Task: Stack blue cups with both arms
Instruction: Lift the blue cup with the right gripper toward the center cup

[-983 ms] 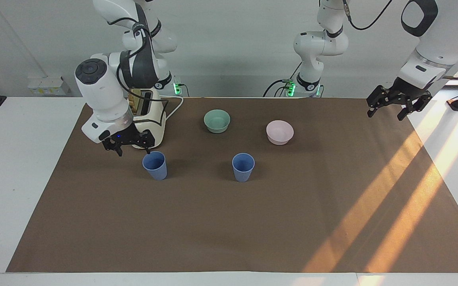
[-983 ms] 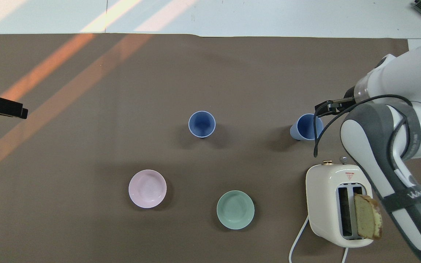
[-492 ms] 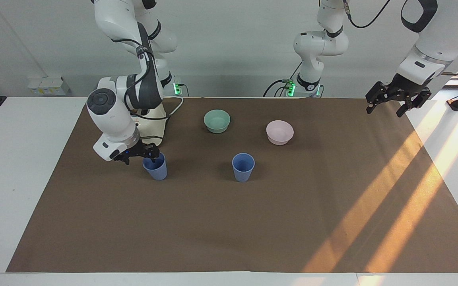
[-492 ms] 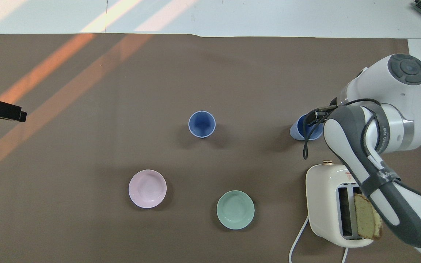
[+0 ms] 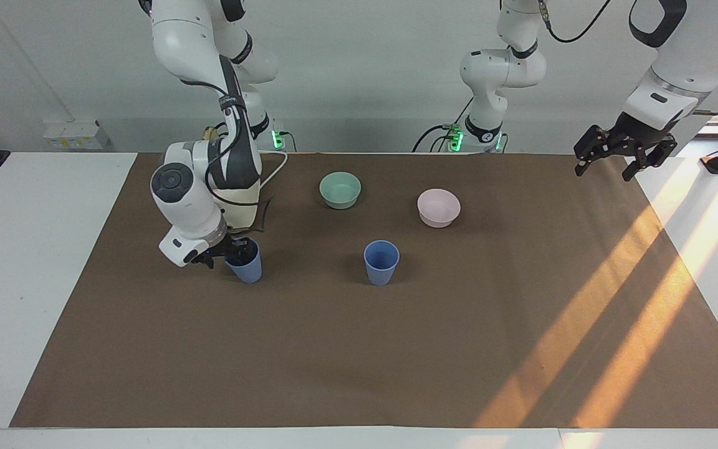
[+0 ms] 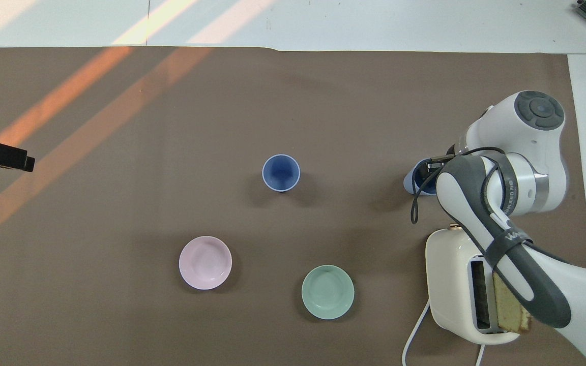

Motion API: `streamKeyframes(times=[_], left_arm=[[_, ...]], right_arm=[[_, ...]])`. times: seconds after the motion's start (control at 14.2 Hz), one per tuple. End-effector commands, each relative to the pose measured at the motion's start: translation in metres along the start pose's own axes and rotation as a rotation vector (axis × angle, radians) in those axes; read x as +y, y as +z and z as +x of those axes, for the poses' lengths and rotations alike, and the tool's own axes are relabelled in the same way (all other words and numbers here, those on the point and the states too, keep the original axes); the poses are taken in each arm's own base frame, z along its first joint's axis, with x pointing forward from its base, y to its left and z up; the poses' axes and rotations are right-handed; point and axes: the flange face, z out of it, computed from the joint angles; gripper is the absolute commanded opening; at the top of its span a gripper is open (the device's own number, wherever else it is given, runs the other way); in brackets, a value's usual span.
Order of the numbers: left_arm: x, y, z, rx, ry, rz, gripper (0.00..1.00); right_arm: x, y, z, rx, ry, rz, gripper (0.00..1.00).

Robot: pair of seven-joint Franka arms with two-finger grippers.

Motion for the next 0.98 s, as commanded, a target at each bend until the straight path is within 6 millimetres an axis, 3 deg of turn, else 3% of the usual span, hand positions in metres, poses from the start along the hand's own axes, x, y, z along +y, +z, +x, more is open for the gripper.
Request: streamKeyframes(times=[0.0,0.35,0.63,0.7,0.91], left_arm=[[-0.004,-0.005,-0.007,-0.004,-0.01,0.014,1.0],[-0.003,-0.005,-0.007,-0.004,-0.008,0.014,1.0],[-0.003,-0.005,-0.007,-0.004,-0.008,0.014,1.0],[-0.003,-0.005,-0.007,-0.004,-0.008,0.014,1.0],[-0.003,-0.005,-0.007,-0.004,-0.008,0.014,1.0]], right_arm=[[-0.005,-0.002,-0.001,0.011,-0.067,-0.003,0.0],[-0.014,-0.022,0.002,-0.012,-0.063,0.012,0.0],[-0.062,-0.103,0.017,0.019,0.05,0.009,0.0],[-0.074,-0.115,0.021,0.021,0.05,0.004,0.0],[-0.131,-0.166,0.028,0.061,-0.016,0.018,0.0]])
